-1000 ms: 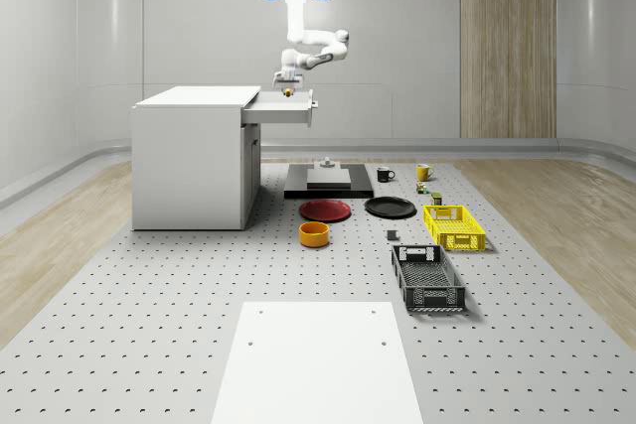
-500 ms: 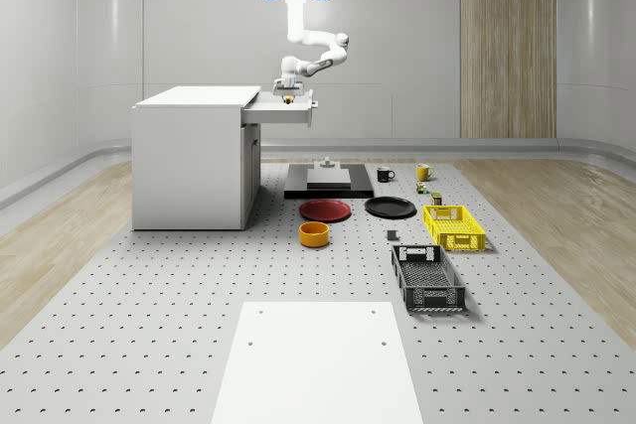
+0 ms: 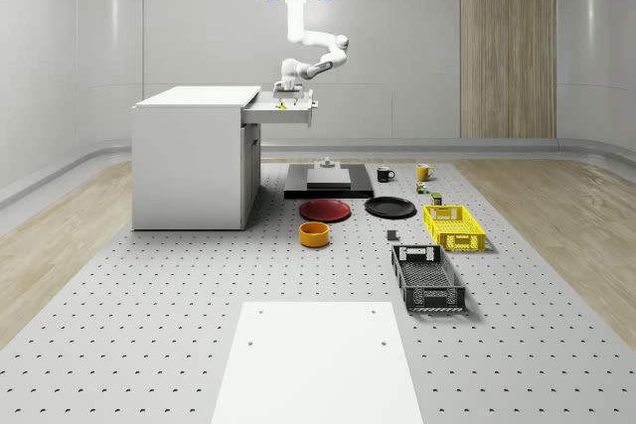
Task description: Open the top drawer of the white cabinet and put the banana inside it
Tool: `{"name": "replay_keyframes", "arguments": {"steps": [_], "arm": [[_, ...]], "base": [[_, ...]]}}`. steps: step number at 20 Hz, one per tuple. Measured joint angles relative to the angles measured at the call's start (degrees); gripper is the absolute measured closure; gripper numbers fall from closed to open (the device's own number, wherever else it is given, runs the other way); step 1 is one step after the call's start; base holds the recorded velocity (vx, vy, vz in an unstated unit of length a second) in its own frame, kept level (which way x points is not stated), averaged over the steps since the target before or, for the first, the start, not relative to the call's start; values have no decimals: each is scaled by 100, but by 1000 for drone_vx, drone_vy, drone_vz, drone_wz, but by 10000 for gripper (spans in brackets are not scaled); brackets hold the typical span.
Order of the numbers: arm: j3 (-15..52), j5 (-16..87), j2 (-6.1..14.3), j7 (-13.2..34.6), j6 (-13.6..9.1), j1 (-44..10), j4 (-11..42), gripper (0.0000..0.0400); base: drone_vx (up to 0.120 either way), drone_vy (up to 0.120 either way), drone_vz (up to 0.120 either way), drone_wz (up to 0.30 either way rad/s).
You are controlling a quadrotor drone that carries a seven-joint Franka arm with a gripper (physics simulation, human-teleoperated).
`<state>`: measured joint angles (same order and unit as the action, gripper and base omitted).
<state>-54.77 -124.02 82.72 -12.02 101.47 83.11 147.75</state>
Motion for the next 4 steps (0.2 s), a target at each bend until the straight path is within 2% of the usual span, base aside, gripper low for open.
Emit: {"name": "replay_keyframes", "arguments": {"steps": [4], "arm": [[-97,62,-16,39,-110,-72,91,10]], "base": [[0,0,0,0]]}}
